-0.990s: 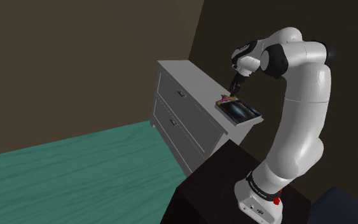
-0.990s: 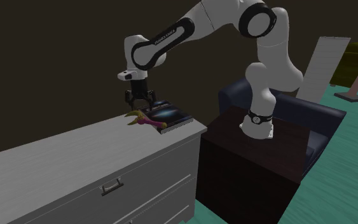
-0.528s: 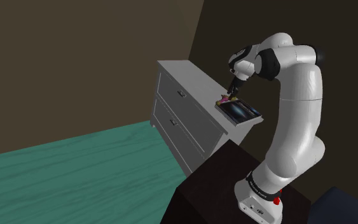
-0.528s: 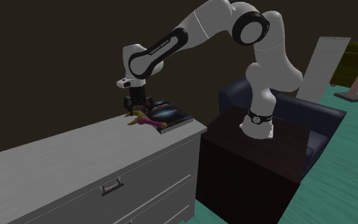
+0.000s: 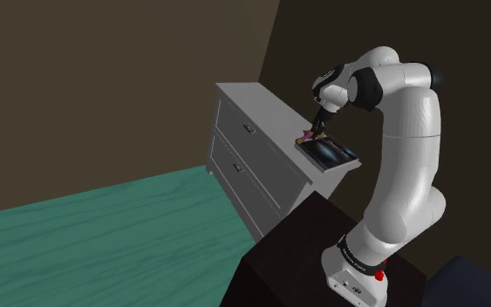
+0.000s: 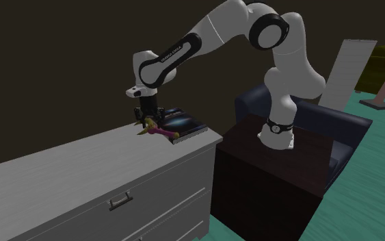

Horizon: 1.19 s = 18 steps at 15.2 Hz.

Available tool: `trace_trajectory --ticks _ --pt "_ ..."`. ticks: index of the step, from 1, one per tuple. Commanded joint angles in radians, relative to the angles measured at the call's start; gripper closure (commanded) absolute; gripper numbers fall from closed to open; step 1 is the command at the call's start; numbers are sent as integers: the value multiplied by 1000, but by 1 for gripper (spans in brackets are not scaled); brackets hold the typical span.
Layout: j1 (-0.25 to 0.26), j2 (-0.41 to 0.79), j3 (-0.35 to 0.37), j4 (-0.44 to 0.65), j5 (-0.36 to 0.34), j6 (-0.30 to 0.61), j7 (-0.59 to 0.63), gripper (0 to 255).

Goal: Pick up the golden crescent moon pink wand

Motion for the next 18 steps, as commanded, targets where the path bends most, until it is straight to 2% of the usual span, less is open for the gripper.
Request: trace_trajectory --ticks 1,5,18 --pt "0 1 1 -3 0 0 0 255" --pt "-2 5 2 3 1 -3 0 255" --pt "27 -87 -47 48 -73 -121 53 255"
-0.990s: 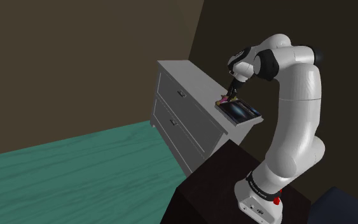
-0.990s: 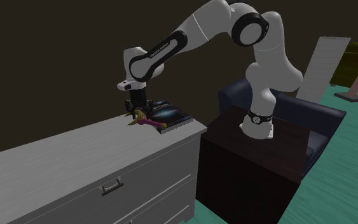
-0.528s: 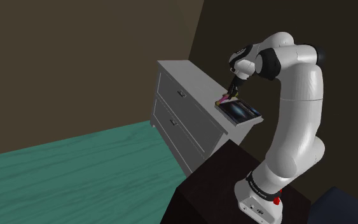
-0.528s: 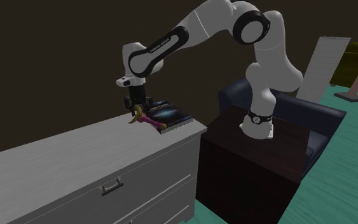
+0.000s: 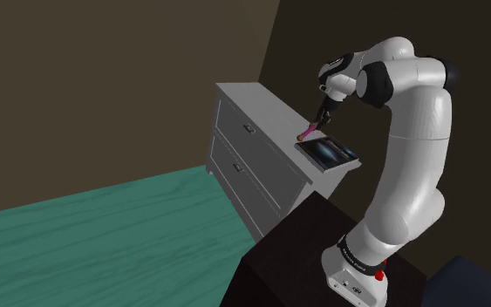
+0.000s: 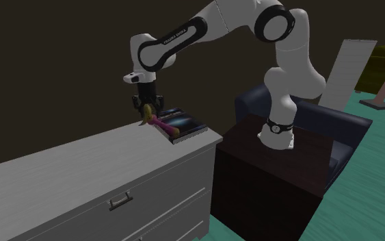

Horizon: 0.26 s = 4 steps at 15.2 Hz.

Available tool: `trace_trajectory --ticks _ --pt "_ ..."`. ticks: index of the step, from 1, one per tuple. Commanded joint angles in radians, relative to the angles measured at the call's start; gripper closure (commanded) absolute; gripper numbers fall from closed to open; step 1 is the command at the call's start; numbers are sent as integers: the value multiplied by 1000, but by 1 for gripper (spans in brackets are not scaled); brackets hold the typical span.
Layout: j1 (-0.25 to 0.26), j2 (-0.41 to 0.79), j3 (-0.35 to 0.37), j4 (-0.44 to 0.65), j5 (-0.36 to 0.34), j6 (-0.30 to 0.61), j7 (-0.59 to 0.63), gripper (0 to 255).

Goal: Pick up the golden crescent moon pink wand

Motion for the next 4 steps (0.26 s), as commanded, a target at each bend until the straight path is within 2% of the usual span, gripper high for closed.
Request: trace_trajectory --ticks 1,4 --pt "-1 -9 -6 17 -9 -24 6 255" --pt "1 -16 -9 23 -15 -35 10 255"
